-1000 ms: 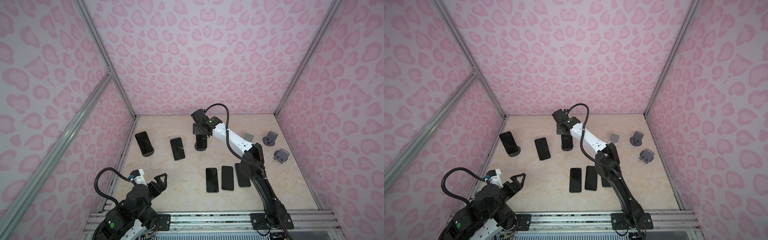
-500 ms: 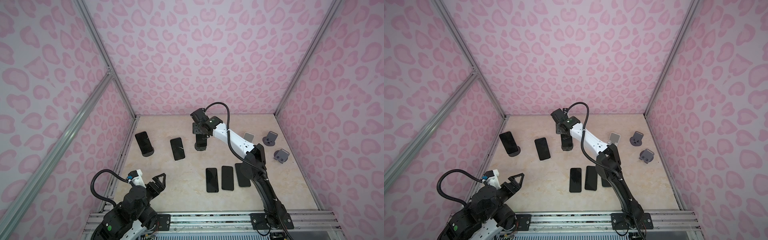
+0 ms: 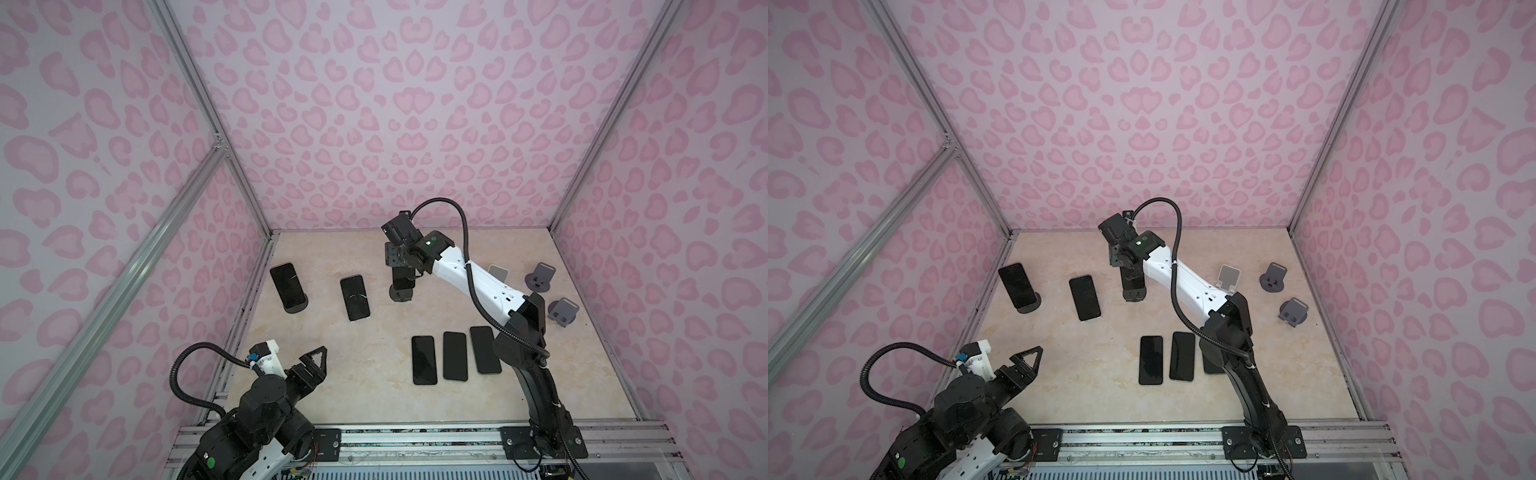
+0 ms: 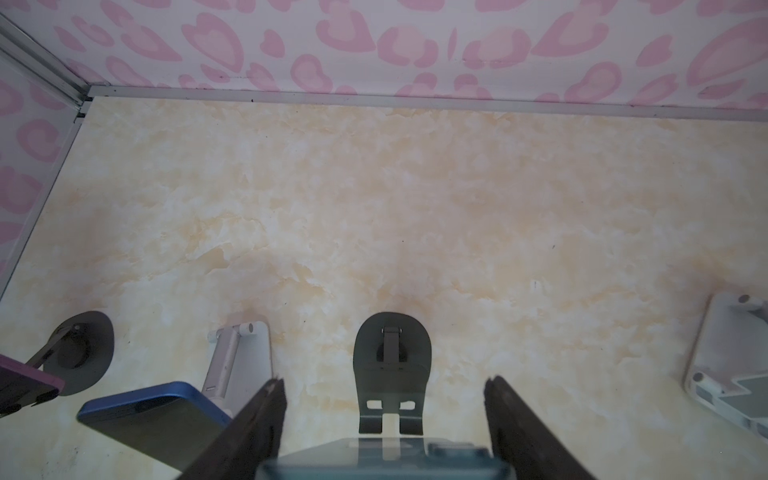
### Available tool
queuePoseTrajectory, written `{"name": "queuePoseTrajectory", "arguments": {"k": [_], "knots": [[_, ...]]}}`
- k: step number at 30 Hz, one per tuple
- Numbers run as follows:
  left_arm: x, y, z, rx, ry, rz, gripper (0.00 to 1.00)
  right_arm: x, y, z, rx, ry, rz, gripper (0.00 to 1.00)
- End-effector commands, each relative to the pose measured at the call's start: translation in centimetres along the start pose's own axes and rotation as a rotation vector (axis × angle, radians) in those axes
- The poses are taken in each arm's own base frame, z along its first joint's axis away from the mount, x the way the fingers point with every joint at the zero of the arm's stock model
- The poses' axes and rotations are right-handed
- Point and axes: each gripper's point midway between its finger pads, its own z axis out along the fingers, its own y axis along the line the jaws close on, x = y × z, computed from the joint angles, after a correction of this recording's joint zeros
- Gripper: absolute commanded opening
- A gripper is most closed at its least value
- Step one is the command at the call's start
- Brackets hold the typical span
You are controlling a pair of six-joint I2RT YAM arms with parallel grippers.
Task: Remove the phone from the phone stand
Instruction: 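Close the right gripper on the phone and lift it off the stand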
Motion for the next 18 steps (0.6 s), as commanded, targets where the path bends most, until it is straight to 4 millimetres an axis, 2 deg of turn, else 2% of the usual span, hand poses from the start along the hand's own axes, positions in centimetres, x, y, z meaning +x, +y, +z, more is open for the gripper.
{"name": "queuePoseTrajectory", "arguments": {"k": [1,14,18], "knots": [[-0.7,0.1,-0.6,0.001,-0.032,0.01,0.95,0.1,-0.2,-0.8,0.026,-0.011,-0.022,0.62],[-1.3,0.0,-1.8,0.02,-0.044,0.015,0.95,0.5,0.9,-4.3,0.02,-0.042,-0.039,0.61],[-1.5,0.0,-2.0,0.027,-0.052,0.017,0.95,1.2,1.1,-5.5,0.023,-0.049,-0.05,0.61]]}}
